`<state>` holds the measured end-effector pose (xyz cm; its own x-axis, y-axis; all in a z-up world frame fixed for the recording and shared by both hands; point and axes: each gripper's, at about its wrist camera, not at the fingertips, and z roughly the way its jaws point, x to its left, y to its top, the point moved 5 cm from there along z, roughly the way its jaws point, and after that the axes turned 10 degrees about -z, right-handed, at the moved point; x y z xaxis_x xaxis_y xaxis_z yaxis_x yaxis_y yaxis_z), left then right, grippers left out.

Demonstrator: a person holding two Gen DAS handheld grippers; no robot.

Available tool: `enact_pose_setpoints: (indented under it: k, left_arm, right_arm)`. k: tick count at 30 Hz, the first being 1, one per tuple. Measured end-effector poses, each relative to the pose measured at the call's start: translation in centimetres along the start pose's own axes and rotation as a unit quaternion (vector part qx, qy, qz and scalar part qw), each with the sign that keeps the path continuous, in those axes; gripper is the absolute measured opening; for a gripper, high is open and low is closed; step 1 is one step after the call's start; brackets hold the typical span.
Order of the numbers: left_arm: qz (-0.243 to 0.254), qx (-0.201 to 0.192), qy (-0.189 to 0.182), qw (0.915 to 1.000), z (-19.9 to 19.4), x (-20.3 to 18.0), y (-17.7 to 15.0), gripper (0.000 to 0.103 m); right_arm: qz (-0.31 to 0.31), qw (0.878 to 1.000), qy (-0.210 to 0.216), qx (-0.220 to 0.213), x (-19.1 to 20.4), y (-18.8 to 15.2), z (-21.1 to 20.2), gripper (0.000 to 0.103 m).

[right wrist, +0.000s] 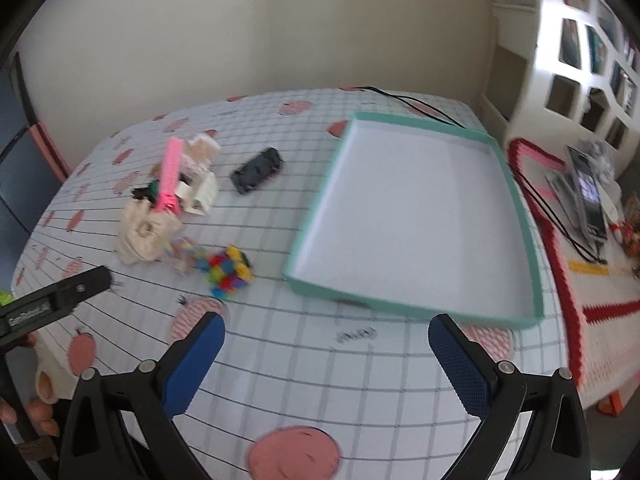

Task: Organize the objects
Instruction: 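Move both tools toward the colourful block toy and fuzzy ring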

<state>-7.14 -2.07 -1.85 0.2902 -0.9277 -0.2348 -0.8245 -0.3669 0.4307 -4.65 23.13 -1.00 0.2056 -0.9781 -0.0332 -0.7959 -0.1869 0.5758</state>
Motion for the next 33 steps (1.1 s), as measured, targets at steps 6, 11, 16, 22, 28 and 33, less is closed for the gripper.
enact_pose_setpoints:
  k: [6,11,16,22,28,33]
  left_arm:
    - [-0.044,0.041,0.012,0.9981,1.7,0.6,1.9,0.103]
    - [-0.051,0.063,0.019,0.9965,2.8,0.1,3.5,0.103]
    - [-0.044,0.067,0.037,0.9961,4.1,-0.6,5.4,0.103]
    - [-0.034,0.090,0.034,0.9948,5.9,-1.1,5.7,0.103]
    - [-0.023,0.109,0.031,0.9933,6.2,-1.6,4.3,0.103]
    - [-0.053,0.134,0.015,0.9894,6.8,-1.8,3.8,0.103]
  right_arm:
    - [-0.037,0.999,0.011,0.001,2.7,2.0,0.5,0.103]
    - [-0.067,0.998,0.014,0.016,4.7,3.8,2.1,0.103]
    - [-0.098,0.995,0.018,0.029,5.9,5.2,3.7,0.103]
    - [-0.127,0.991,0.025,0.038,7.1,6.7,5.6,0.103]
    - [-0.136,0.988,0.044,0.051,7.8,6.6,7.7,0.103]
    - [-0.144,0.986,0.053,0.069,8.4,5.4,9.0,0.103]
